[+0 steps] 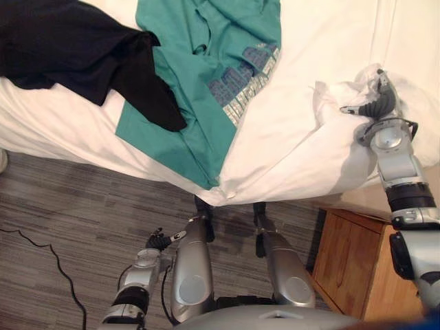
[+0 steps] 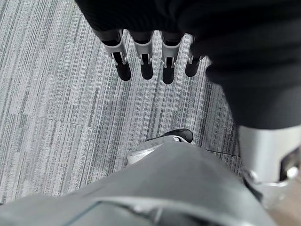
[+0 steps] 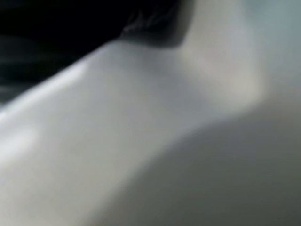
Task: Tidy the bed and pick cloth on bed and put in laundry
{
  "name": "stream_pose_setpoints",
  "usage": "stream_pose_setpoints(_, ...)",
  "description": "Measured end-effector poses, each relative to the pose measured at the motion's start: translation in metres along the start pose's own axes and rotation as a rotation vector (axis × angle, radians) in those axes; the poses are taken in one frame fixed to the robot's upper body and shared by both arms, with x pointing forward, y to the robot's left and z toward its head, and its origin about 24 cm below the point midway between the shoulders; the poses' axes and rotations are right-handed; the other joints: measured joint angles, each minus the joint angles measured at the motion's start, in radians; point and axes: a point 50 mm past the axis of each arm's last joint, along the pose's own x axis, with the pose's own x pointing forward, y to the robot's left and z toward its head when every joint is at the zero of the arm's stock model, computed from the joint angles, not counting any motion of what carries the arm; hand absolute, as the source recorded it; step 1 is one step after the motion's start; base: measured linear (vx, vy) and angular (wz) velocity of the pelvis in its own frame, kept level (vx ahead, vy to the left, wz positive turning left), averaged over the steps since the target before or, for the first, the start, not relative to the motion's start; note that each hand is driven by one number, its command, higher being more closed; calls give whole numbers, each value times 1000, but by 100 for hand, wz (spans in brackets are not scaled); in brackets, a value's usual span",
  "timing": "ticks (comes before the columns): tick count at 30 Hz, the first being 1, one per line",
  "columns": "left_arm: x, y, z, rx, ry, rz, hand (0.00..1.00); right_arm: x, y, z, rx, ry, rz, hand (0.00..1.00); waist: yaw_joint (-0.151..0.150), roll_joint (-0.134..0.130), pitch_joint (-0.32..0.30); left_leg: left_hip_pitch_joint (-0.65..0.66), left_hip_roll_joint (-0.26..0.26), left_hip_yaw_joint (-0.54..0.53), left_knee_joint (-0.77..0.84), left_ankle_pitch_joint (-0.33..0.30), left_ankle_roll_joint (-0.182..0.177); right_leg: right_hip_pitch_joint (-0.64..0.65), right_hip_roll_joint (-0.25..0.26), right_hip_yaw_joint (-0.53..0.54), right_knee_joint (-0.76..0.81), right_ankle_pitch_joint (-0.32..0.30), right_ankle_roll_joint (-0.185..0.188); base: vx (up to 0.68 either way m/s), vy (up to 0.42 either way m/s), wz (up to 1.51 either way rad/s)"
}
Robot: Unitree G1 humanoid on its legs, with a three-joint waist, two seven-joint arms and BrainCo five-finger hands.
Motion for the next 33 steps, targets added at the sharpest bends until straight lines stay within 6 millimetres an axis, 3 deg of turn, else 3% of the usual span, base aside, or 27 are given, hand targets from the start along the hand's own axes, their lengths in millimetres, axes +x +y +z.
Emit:
stream_pose_setpoints(9,0,6,3,8,-31,12,0,-1,4,-24,43,102,20,100,8,-30,-2,2,6,-2,18,-7,2,10,-3,0,6,-12,17,-12,2,0)
stream_pose_setpoints(15,-1,8,-1,38,-27,23,0,-28,36,-49,230,148,-6,100,16,-58,-4,79,16,21,19,-33,-5,76,1,17,0,-10,20,59,3,-15)
stream_pose_setpoints(18,-4,11,-11,41,-6,25,0,-61,57,-68,309,187,11,100,13,-79,-15,143,39,47,21,-63,-16,126,12,22,0,-11,22,84,2,-30)
stream_pose_setpoints(21,-7,16,-25,51,34,36,0,-93,68,-89,347,252,21,100,-9,-101,-43,185,51,69,21,-79,-27,149,19,46,7,-18,32,74,13,-28)
stream_pose_setpoints(22,-9,18,-33,58,63,38,0,-113,70,-107,355,313,13,100,-28,-102,-73,200,55,77,19,-83,-29,150,23,50,22,-20,35,78,17,-21)
stream_pose_setpoints(26,-19,17,-64,87,153,31,0,-162,73,-143,343,452,6,100,-68,-93,-160,280,60,118,0,-102,-36,184,29,74,50,-36,47,66,23,-29)
stream_pose_setpoints(27,-22,15,-73,98,184,19,0,-177,74,-152,337,478,11,0,-78,-86,-196,297,59,129,-1,-111,-39,195,27,82,54,-48,48,68,19,-35)
stream_pose_setpoints(30,-31,11,-95,122,247,-20,0,-210,80,-167,360,567,6,0,-113,-72,-271,342,45,155,-6,-135,-49,228,12,103,59,-102,45,42,16,-22)
stream_pose_setpoints(33,-40,3,-114,108,302,-57,0,-244,82,-192,329,708,1,0,-122,-37,-317,404,36,184,-36,-138,-49,259,9,127,66,-120,47,32,16,-24)
